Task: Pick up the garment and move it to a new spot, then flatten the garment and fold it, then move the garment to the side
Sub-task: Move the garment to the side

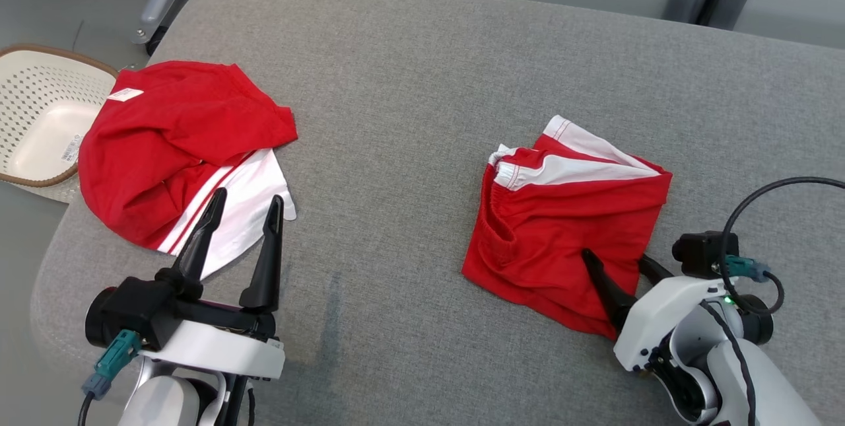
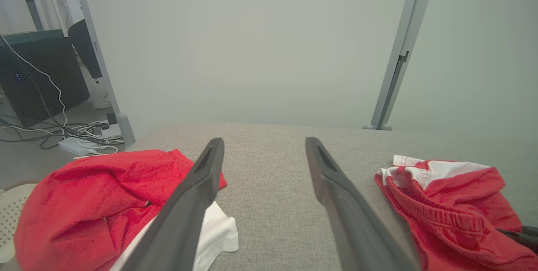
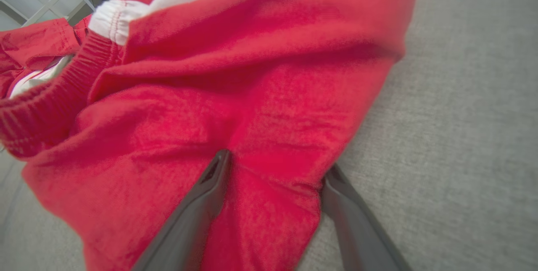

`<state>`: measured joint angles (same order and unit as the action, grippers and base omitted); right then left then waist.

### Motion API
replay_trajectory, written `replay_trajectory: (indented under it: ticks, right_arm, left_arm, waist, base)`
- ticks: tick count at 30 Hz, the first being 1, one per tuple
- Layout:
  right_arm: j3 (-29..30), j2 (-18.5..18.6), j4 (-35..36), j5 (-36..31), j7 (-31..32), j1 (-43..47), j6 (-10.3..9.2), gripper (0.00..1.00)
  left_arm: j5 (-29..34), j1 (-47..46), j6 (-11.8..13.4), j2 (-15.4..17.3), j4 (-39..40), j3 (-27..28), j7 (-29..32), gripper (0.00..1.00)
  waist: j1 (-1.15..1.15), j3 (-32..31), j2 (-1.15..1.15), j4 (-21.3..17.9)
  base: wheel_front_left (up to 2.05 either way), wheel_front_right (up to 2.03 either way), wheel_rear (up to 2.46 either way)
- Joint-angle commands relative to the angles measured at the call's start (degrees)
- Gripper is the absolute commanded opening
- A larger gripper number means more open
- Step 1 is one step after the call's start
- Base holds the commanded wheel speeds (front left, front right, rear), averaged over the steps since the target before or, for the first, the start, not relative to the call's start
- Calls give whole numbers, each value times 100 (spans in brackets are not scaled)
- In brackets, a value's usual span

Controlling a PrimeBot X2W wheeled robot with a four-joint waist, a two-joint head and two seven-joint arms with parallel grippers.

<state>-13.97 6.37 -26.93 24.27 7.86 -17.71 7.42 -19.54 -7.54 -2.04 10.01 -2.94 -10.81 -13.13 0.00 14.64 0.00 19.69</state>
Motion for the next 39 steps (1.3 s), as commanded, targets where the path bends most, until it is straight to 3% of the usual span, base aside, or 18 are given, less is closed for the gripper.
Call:
replay_trajectory:
  ticks: [1, 9, 15, 23, 31, 34, 39]
  right_arm:
    - [-174, -12, -269, 108, 206, 149, 14, 3]
    - [-521, 279, -152, 424, 78, -121, 7, 0]
    - [-658, 555, 75, 532, -22, -76, -7, 0]
    - [-649, 1120, 483, 503, 75, 120, -7, 0]
    - [-679, 1271, 829, 474, 166, -1, 7, 0]
    - [-907, 1503, 897, 363, 274, -274, 6, 0]
    - [-1019, 2201, 972, 34, 391, -855, 7, 0]
  left_arm:
    - [28, -99, -29, 20, -34, 1, -27, 100]
    - [29, -113, 2, 92, -2, 36, -67, 100]
    - [34, -64, 30, 176, 112, 61, -29, 100]
    - [78, -76, 54, 381, 421, 112, 104, 100]
    - [75, -155, 85, 538, 695, 145, 250, 100]
    - [64, -187, 106, 597, 814, 167, 321, 100]
    - [77, -300, 47, 726, 1060, 155, 451, 100]
  waist:
    - [0, 7, 0, -46]
    - [0, 15, 0, -490]
    - [0, 24, 0, -995]
    - [0, 157, 0, -1954]
    - [0, 384, 0, -2574]
    - [0, 565, 0, -2772]
    - [0, 921, 0, -3017]
  base:
    - [0, 0, 0]
    - [0, 0, 0]
    - [0, 0, 0]
    - [0, 0, 0]
    - [0, 0, 0]
    - [0, 0, 0]
    - [0, 0, 0]
